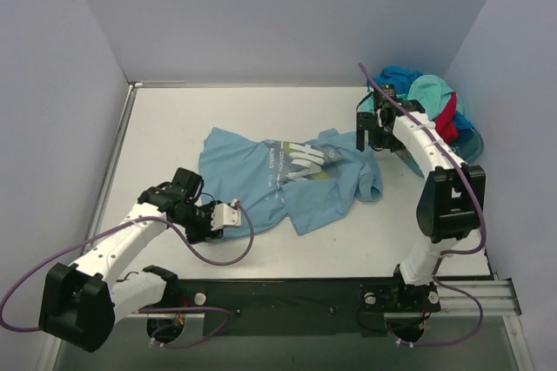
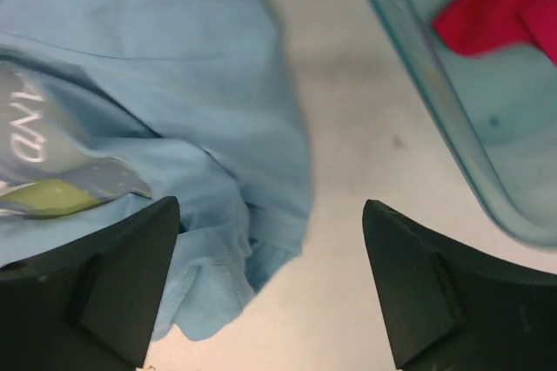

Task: Fold and stack the t-shirts
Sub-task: Flatten out the tshirt

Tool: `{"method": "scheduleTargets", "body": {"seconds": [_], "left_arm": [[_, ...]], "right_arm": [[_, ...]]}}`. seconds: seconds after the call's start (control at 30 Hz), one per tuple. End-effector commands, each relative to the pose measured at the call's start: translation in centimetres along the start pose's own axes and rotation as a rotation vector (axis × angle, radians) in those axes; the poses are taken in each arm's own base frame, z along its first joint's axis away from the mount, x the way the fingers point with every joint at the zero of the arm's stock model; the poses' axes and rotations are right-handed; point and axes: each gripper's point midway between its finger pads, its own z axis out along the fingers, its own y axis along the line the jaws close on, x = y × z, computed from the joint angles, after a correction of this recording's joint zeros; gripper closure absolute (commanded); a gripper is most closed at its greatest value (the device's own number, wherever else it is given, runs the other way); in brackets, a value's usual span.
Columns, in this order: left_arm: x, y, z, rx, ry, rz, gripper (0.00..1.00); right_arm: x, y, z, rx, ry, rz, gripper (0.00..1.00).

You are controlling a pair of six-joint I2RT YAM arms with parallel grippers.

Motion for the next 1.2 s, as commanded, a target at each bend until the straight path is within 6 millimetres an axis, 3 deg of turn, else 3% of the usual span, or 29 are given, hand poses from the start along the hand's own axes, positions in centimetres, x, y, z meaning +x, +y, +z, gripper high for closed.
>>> {"method": "scheduleTargets", "body": {"seconds": [0.0, 0.03, 0.07, 0.1, 0.13, 0.23, 0.3, 0.37, 0.4, 0.5, 0.67, 0.77, 0.83, 0.87, 0.9, 0.93, 1.03, 1.17], "left_arm": [[-0.7, -1.3, -1.8, 0.057, -0.001, 0.051, 0.41], [-0.6, -1.4, -2.4, 0.060, 0.014, 0.044, 0.40], [-0.5, -1.5, -2.8, 0.058, 0.027, 0.040, 0.40], [-0.5, -1.9, -3.3, 0.071, 0.033, 0.030, 0.40], [-0.5, -2.0, -3.6, 0.072, 0.038, 0.004, 0.40], [-1.4, -1.5, -3.8, 0.027, 0.023, -0.113, 0.49], [-2.1, -2.0, -3.4, 0.042, 0.017, -0.213, 0.55], [-2.5, -2.2, -2.2, 0.034, 0.024, -0.288, 0.57], [-1.7, -2.5, -1.5, 0.022, 0.063, -0.333, 0.57], [-0.3, -0.9, 0.1, -0.096, 0.101, -0.306, 0.55], [1.1, 2.3, 0.6, -0.242, 0.150, -0.263, 0.53], [0.6, 2.3, 0.7, -0.226, 0.126, -0.268, 0.53], [0.0, 2.0, 0.4, -0.190, 0.093, -0.296, 0.53], [-0.1, 2.0, -0.3, -0.176, 0.086, -0.325, 0.53], [-1.4, 2.0, -0.9, -0.147, 0.037, -0.328, 0.53], [-1.1, 1.7, -1.4, -0.127, 0.033, -0.357, 0.52], [-2.6, 2.4, -3.0, -0.102, -0.040, -0.380, 0.51], [-2.3, 3.7, -3.4, -0.131, -0.042, -0.365, 0.51]], "right_arm": [[2.6, -4.2, -4.7, 0.233, 0.032, 0.135, 0.13], [3.9, -4.2, -5.8, 0.229, 0.021, 0.162, 0.13], [5.9, -3.9, -5.6, 0.232, 0.045, 0.190, 0.13], [6.1, -3.7, -7.3, 0.209, -0.007, 0.216, 0.14], [8.0, -2.7, -7.1, 0.193, 0.015, 0.229, 0.14], [10.4, 0.2, -9.2, 0.092, -0.046, 0.292, 0.25], [12.1, 3.3, -9.1, 0.015, -0.046, 0.304, 0.30], [14.1, 6.5, -7.8, -0.074, 0.004, 0.315, 0.35], [15.3, 7.7, -6.4, -0.102, 0.042, 0.315, 0.35], [16.5, 8.9, -4.0, -0.104, 0.098, 0.331, 0.35], [15.9, 10.8, -0.6, -0.136, 0.092, 0.308, 0.36], [15.1, 10.8, 1.1, -0.119, 0.078, 0.306, 0.41], [15.2, 10.2, 2.3, -0.095, 0.097, 0.320, 0.58], [15.5, 9.9, 3.0, -0.082, 0.115, 0.323, 0.75], [15.1, 9.4, 3.3, -0.083, 0.119, 0.333, 0.86], [14.9, 9.0, 3.5, -0.077, 0.121, 0.318, 1.00], [11.8, 8.3, 0.6, -0.132, 0.085, 0.284, 1.00], [7.2, 6.2, -7.8, -0.224, -0.079, 0.235, 1.00]]}}
